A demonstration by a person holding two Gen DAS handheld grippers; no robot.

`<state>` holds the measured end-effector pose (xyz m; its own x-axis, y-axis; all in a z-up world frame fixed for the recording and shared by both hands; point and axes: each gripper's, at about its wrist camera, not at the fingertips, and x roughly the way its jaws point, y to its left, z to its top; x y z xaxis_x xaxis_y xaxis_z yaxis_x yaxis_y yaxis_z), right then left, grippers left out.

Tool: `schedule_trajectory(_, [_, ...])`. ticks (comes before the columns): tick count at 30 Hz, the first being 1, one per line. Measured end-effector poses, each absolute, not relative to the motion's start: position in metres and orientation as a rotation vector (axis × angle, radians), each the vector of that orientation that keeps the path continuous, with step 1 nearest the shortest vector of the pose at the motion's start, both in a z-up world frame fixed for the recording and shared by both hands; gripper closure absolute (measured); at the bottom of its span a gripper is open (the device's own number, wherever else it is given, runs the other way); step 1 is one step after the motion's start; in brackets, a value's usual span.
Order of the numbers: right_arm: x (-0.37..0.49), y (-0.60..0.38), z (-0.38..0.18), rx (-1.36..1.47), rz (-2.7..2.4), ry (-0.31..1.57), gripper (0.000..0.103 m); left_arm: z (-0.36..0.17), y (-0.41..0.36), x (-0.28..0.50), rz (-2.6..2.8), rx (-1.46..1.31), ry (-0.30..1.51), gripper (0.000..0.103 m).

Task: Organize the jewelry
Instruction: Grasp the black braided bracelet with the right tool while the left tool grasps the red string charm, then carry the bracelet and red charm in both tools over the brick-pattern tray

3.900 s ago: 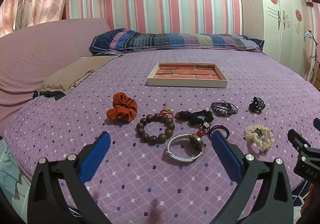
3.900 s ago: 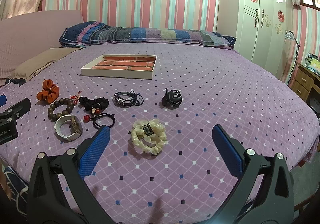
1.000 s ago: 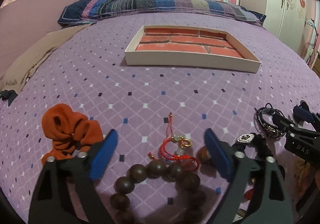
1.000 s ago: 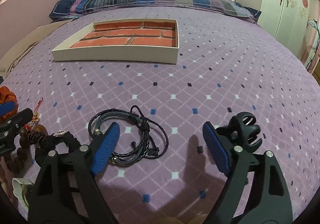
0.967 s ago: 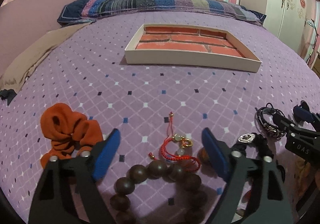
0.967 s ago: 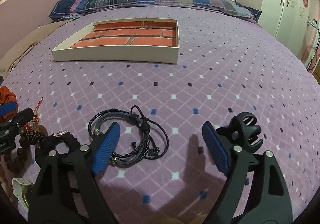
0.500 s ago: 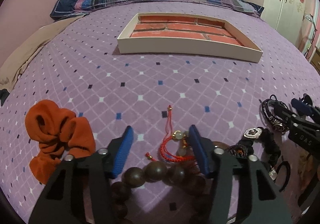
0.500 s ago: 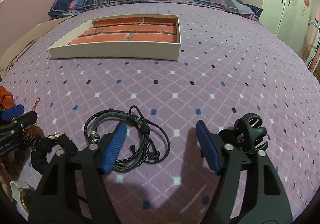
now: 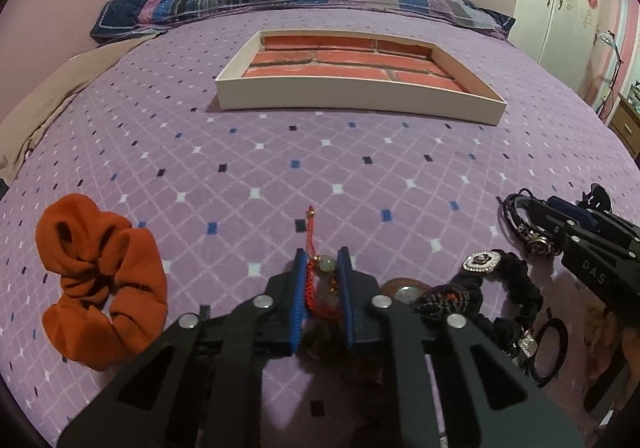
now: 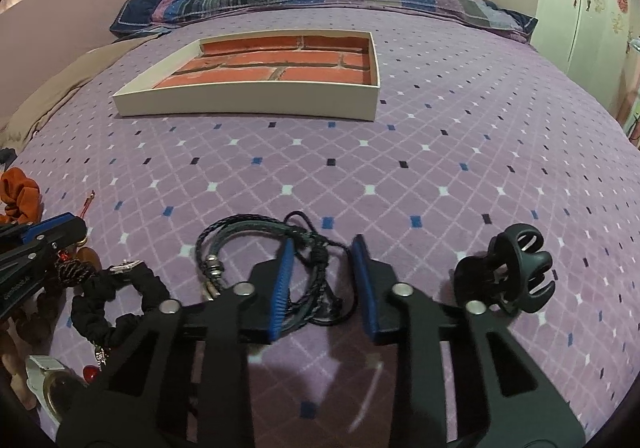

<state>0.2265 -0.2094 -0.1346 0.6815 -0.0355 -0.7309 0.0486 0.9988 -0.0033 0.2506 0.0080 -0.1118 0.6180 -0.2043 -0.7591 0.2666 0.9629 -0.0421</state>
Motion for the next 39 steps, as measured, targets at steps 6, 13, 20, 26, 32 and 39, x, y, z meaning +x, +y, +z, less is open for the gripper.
schedule_trajectory(6, [0.227,-0.212,-0.134,0.029,-0.032,0.820,0.090,-0.112,0.009,0.251,-0.275,0.071,0.862,0.090])
schedule_trajectory(13, [0.228,-0.214,-0.129,0.039,-0.022,0.809,0.091,-0.111,0.009,0.251,-0.273,0.071,0.859,0.091])
schedule_trajectory(20, [0.229,-0.218,-0.119,0.048,-0.030,0.795,0.091,-0.094,0.009,0.253,-0.276,0.063,0.823,0.091])
schedule_trajectory(26, [0.236,-0.217,-0.104,0.039,-0.028,0.758,0.091,-0.072,0.009,0.265,-0.289,0.046,0.790,0.091])
schedule_trajectory(32, [0.257,-0.218,-0.076,0.049,-0.020,0.701,0.091,-0.045,0.008,0.291,-0.299,0.025,0.751,0.091])
schedule_trajectory(39, [0.305,-0.221,-0.041,0.064,-0.017,0.655,0.091,-0.008,0.000,0.334,-0.307,0.017,0.706,0.091])
